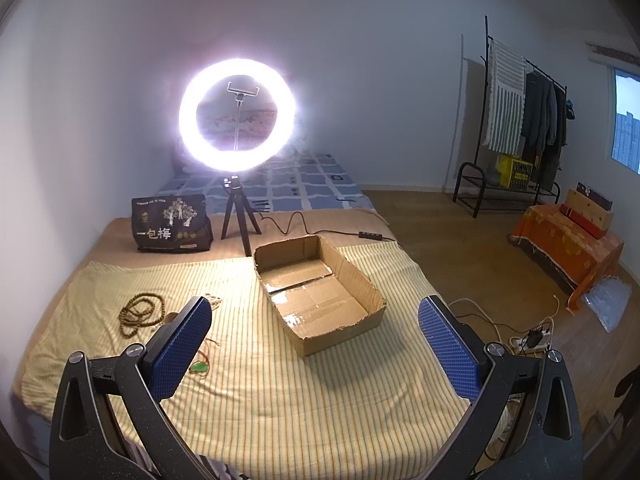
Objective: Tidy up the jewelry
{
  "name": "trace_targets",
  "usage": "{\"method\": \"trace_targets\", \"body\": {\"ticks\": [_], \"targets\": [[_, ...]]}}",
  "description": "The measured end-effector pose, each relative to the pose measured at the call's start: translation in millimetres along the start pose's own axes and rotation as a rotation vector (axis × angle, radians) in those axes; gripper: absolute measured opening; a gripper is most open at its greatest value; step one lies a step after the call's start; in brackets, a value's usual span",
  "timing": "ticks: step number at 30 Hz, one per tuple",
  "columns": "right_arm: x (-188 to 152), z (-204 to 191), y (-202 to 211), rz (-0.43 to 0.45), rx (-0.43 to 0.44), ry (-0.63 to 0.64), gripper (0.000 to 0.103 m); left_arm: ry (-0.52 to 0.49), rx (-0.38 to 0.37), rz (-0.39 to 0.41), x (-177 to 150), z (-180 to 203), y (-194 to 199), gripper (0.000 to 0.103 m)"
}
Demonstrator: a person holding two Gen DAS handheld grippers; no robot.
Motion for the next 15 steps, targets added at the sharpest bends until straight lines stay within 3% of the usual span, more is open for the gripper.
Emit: {"method": "trace_targets", "body": {"ticks": [15], "targets": [[0.2,-2.0,1.4,0.003,0.004,0.002,0.103,0.011,-0.005,-0.001,5.4,0.6,-2.5,0.103]]}}
Point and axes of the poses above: each gripper's, at about its wrist camera, not at the fingertips, and y roughly against the way its jaws point, z to its right, x to its top, the point moved 2 cm from there along -y, roughly the way its jaws point, and after that the axes turned 5 degrees about -x, right-handed, at the moved point
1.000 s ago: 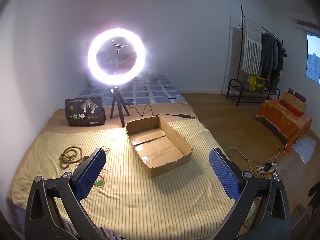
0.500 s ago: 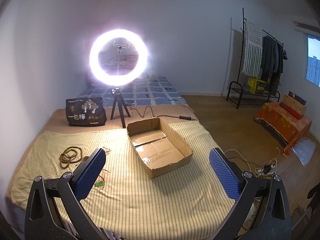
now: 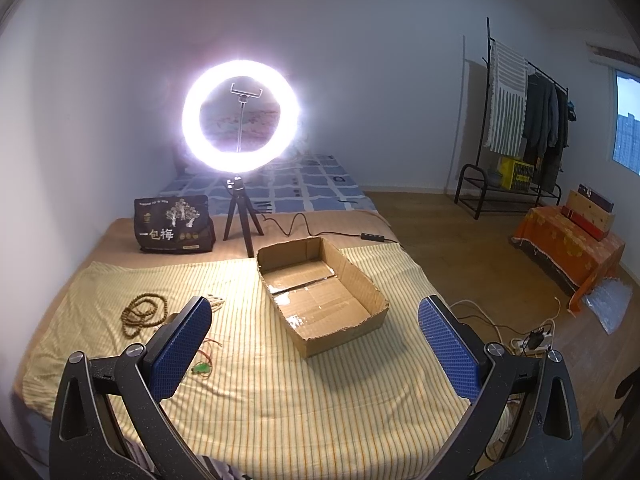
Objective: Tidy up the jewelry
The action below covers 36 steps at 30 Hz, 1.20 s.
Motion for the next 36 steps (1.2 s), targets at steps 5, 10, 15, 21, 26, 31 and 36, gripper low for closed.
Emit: {"method": "trace_targets", "body": {"ticks": [5,10,15,21,26,31,36], "targets": [[-0.9,0.1,0.2,0.0,0.001,-0.001,0.103,0.0,-0.001,0.003,0.9,2.1,0.9,0.103],[-0.8,-2.8,0.8,-0.001,0.002,0.006,0.103,0.005,-0.001,0.002,2.4,3.1,1.9,0.103],[0.2,-3.5,0.6,-0.002,0.003,0.008,0.103,0.003,-0.003,0.003,2.2,2.7,1.8,0.103],[0.3,-4.0,0.6,-0.002,0.004,0.011,0.103,0.006,-0.005,0.004,1.4,0.6,1.9,0.103],[0.8,-5.1,0.0,-0.003,0.006,0.01,0.103,0.007,-0.005,0.003,1.0,-0.6,0.3,0.103],[0.5,-6.2,-0.8,-0.004,0.006,0.01,0.103,0.009,-0.006,0.004,0.3,-1.0,0.6,0.103],[0.1,-5.6,-1.1,-0.006,0.008,0.01,0.103,0.009,-0.005,0.003,0.2,0.5,1.4,0.103]]}}
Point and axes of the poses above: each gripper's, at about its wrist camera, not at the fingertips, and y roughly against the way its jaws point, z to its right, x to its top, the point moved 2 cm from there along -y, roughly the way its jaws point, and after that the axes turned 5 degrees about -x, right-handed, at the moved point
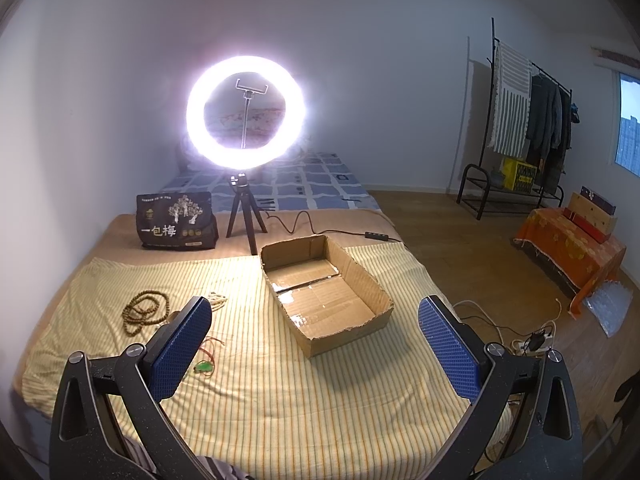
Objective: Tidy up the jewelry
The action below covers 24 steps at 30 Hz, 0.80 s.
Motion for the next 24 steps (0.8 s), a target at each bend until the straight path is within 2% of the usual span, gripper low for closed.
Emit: {"method": "trace_targets", "body": {"ticks": [13,20,24], "targets": [[-1.1,-11.2,-13.4,-0.014,0.02,0.019,0.103,0.007,0.015,-0.028,-5.9,-5.6,-21.6,0.103],[-2.7,-22.5,-28.6,0.001,0.091,0.061,0.103,0.013,0.035,-0.058,-9.7,-24.4,-49.9,0.103],[-3.5,-32.0,-43.4,0.002,0.159,0.101,0.103,0.023,0.027,-0.109,-17.8,-33.9,-76.8,0.103]]}}
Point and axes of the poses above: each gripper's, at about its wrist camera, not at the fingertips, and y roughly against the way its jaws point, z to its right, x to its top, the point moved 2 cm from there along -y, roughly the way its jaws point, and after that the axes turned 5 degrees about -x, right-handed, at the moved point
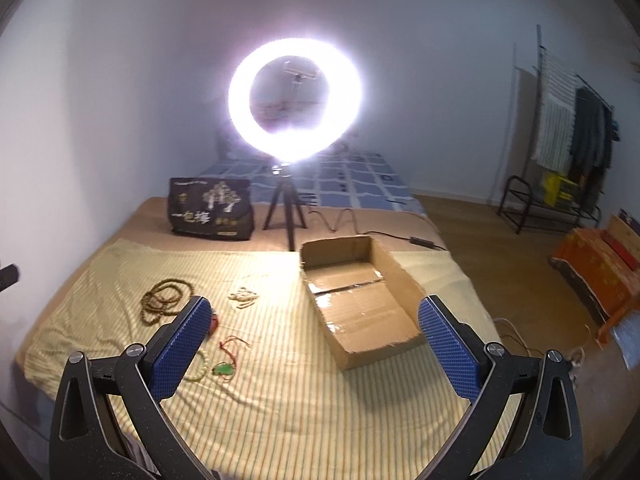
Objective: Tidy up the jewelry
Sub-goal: 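Move the left tool to the blue bangle while the right tool approaches the green jade pendant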
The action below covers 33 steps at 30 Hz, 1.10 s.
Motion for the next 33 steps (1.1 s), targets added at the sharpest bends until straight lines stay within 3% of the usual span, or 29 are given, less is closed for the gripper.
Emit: {"method": "trace_targets", "body": {"ticks": [6,15,22,28,33], "targets": [[-8.7,-19.2,-27.8,-0.009,0.134,0.098,0.103,-0.013,-0.07,-0.083,-12.0,-3.4,-37.8,0.103],[-42.0,-52.2,-94.6,-0.209,0.271,0.23,0.103,-0.099,-0.25,-0.253,-37.8,22.5,-87.6,0.103],[-62.9,-80.3,-113.5,-0.276,0.372,0.358,0.103,-0.162,-0.35,-0.38,-56.0,41.6,-126.5,0.103],[-74.4,-99.4,-136.6,-0.325,0.423,0.423,0.102,-0.273,-0.399,-0.461,-76.3,64.5,-148.0,0.103],[-87.7,-108.7,-156.5,-0.38,0.445,0.456,0.098,-0.344,-0.395,-0.51,-91.6,79.0,-167.3,0.103]]}}
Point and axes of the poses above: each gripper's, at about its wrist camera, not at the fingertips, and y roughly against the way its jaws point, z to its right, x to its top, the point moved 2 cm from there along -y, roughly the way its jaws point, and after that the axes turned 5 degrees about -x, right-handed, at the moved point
